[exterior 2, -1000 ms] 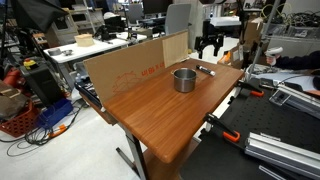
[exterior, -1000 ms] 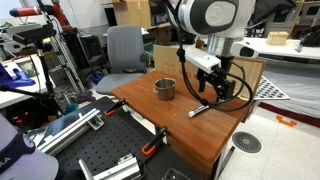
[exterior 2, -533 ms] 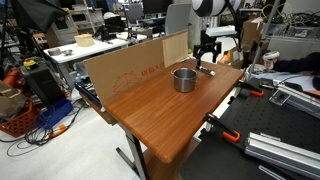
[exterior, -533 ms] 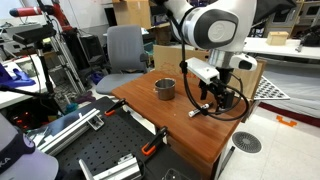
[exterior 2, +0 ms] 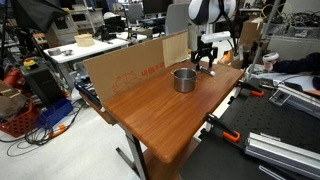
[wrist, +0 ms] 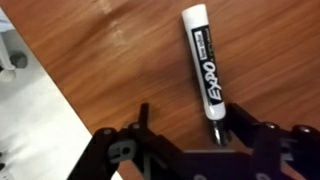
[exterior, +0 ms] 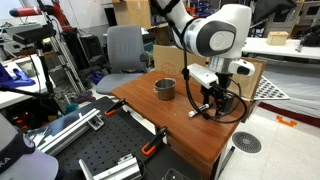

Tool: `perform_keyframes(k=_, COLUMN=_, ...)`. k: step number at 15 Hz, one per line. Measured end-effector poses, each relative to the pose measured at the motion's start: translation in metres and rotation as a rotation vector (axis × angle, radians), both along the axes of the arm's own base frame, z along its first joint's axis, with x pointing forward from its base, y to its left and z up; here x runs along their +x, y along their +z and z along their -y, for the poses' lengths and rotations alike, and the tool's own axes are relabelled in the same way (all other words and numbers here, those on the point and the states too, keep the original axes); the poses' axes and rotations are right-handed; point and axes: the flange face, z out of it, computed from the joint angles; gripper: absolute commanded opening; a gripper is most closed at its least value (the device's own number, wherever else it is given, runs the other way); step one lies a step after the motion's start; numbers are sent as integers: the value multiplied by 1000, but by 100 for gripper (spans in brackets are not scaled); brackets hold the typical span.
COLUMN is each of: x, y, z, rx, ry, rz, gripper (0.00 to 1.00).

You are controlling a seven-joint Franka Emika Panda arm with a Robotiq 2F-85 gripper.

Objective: Place the marker in the pot

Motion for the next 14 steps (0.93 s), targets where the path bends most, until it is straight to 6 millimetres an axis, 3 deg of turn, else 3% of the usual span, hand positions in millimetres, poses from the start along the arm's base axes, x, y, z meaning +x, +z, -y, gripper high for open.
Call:
perform_keyframes(k=7, x=4, y=6, z=9, rx=-33, ry=-13, rz=6, gripper=2)
perform_keyframes(k=8, x=4, y=7, z=10, rx=-34, ry=-15, rz=6, gripper=6)
perform_keyframes(k=14, x=4, y=7, z=10, rx=-36, ry=-20, rz=6, gripper=6)
